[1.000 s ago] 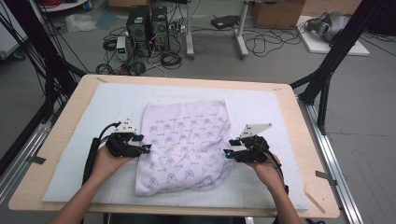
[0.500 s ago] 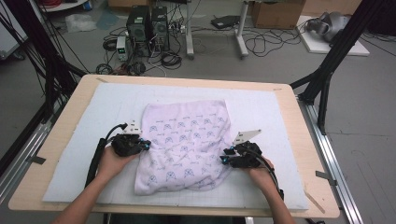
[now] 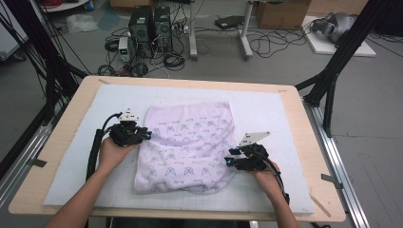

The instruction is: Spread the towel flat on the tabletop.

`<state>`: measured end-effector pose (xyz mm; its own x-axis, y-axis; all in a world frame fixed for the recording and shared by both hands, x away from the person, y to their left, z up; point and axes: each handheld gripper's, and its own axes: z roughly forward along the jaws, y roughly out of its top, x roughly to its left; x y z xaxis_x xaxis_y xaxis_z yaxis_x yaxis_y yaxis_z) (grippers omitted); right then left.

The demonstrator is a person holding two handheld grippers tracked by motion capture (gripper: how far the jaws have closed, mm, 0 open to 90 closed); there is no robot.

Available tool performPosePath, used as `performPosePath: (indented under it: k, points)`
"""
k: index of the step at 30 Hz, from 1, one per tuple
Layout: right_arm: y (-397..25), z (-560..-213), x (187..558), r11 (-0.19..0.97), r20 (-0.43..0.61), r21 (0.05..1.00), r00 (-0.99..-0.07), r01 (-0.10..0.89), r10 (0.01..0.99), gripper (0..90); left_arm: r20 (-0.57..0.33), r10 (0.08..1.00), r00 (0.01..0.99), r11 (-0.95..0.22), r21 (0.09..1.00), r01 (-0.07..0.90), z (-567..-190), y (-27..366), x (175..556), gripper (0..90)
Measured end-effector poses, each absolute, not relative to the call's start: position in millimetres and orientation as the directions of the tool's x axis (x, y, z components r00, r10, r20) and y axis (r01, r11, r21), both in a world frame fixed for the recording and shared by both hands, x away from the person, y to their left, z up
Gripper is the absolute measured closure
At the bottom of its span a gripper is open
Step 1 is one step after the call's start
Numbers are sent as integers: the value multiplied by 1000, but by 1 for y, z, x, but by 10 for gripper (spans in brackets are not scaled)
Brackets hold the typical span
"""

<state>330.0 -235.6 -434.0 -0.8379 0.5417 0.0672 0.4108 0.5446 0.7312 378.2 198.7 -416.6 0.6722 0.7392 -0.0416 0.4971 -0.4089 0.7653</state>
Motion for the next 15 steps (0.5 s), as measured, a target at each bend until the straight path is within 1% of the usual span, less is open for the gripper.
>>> performPosePath:
  k: [1,2,3,7,8,9,12,15]
  points:
    - [-236,-434,330,545,67,731,-838,411,542,567,-40,730,683,-415,767,489,-414,199,375,685]
    - [-235,-431,326,542,66,738,-842,402,535,558,-36,719,694,-421,772,476,-411,200,370,652]
    - [-235,-431,326,542,66,738,-842,402,535,558,-27,710,704,-432,773,464,-409,200,366,652]
    - [-235,-427,313,546,47,756,-861,362,506,545,-31,672,740,-458,769,447,-402,202,347,575]
    - [-235,-425,308,543,41,764,-867,347,497,540,-37,660,750,-458,772,441,-402,202,341,541]
    - [-235,-425,308,543,41,764,-867,347,497,540,-43,648,760,-454,779,432,-402,202,335,541]
    - [-234,-425,301,542,37,774,-879,326,476,520,-61,619,783,-457,782,423,-406,200,318,466]
    - [-233,-427,300,550,44,767,-883,330,467,512,-56,594,803,-492,765,417,-417,197,308,453]
